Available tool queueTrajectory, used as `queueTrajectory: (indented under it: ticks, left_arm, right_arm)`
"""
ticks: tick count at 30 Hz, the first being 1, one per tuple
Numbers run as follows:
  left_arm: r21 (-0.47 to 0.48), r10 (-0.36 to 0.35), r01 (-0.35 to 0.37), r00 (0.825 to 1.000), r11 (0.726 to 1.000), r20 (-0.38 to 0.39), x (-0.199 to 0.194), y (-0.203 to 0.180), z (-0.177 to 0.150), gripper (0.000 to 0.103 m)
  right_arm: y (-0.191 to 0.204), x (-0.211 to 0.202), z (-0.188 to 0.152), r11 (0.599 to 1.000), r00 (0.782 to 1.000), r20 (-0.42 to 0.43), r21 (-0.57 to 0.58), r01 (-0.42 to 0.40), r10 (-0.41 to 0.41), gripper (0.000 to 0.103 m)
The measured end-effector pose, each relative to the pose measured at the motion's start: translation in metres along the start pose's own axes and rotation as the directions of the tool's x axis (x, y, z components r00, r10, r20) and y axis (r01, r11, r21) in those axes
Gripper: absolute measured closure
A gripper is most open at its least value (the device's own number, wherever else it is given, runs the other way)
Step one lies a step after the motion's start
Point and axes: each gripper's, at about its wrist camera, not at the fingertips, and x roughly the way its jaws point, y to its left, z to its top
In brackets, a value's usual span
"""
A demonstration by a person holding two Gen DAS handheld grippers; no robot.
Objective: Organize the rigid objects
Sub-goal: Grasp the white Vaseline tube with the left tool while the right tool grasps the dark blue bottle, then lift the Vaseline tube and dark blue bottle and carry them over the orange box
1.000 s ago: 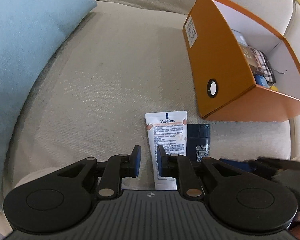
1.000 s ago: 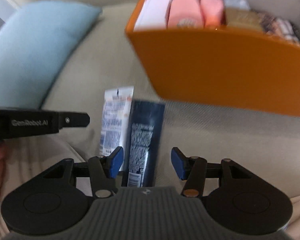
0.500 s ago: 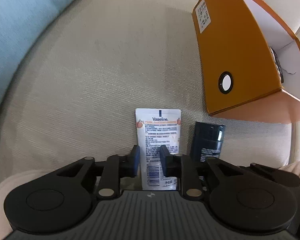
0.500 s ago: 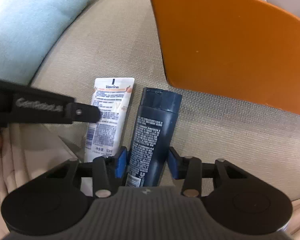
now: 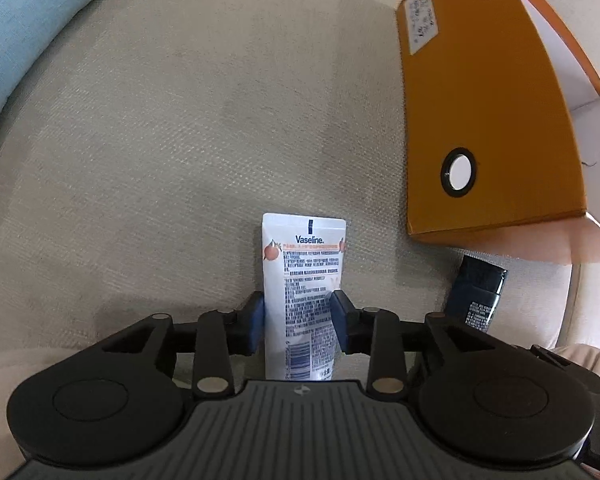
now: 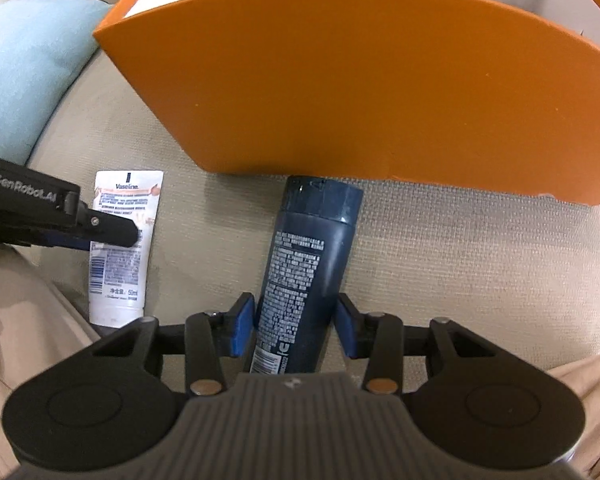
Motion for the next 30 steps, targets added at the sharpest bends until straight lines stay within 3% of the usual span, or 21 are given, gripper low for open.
queueTrajectory:
  ticks: [7,11,14,23,30]
  left_arm:
    - [0.141,-0.014,0.001,0.996,0.99,0.092,-0.015,-0.018,-0.024,0.081]
    - [0.214,-0.056,0.033,0.993,0.976,0.103,-0.011,-0.036,-0.042,0.082]
    - [0.263,-0.043,0.012,0.993,0.965,0.114,-0.003,-0.052,-0.057,0.082]
    - [0.263,-0.051,0.013,0.989,0.965,0.139,-0.008,-0.057,-0.061,0.084]
    - [0.257,-0.087,0.031,0.974,0.966,0.209,-0.021,-0.063,-0.074,0.085]
  right_arm:
    - [-0.015,-0.008,-0.009,0.999,0.999,0.002,0.01,-0.033,0.033,0.057]
    - [-0.028,-0.012,-0.012,0.997,0.998,0.009,0.047,-0.061,0.061,0.056]
    - [-0.038,-0.014,-0.014,0.993,0.996,0.013,0.081,-0.084,0.083,0.055]
    - [-0.033,-0.003,-0.013,0.993,0.995,0.021,0.066,-0.097,0.096,0.058]
    - [-0.029,-0.001,-0.004,0.992,0.993,0.046,0.057,-0.114,0.111,0.06]
